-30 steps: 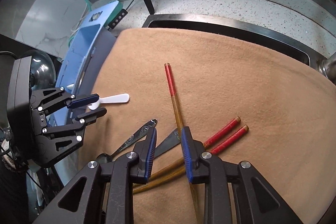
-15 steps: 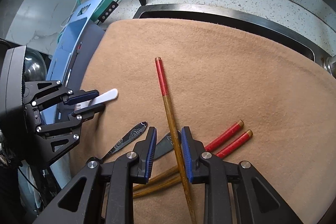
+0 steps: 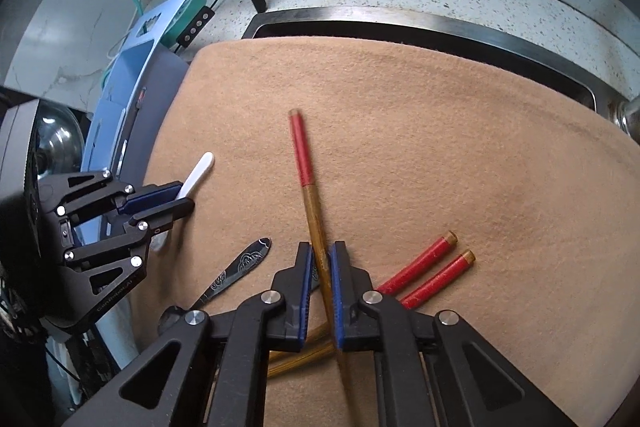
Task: Organize utensils
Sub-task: 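Grasp the white plastic spork with the left gripper while the right grasps a chopstick, then carry the spork and chopstick into the blue basket and open both grippers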
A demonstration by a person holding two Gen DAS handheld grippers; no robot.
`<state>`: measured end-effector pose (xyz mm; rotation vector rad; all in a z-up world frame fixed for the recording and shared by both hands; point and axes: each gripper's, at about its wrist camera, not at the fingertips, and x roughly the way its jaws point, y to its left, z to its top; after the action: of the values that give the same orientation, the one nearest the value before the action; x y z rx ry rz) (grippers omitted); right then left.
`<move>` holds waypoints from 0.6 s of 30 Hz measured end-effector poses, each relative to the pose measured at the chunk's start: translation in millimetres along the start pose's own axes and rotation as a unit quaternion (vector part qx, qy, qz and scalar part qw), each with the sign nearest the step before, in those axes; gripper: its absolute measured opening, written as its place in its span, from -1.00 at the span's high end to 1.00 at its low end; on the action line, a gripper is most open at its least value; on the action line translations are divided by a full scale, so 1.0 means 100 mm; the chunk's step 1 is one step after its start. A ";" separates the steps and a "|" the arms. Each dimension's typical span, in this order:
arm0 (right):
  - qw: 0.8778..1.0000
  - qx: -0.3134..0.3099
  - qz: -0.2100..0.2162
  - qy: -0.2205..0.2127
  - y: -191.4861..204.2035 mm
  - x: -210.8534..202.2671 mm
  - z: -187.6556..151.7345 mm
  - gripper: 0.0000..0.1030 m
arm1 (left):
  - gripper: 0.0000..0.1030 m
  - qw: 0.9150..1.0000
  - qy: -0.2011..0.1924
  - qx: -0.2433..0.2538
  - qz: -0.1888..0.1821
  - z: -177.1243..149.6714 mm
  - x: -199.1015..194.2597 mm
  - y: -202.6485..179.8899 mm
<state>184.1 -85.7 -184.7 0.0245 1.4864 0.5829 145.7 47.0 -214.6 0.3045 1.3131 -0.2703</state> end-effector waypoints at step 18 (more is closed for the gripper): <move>0.994 0.004 0.093 -0.062 0.59 -0.49 0.19 0.88 | 0.82 0.995 -0.074 -0.061 -0.014 -0.37 -0.67 0.31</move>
<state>182.8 -46.8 -115.8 0.2044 1.3739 0.7121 108.1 91.1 -155.7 0.1609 1.1827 -0.2308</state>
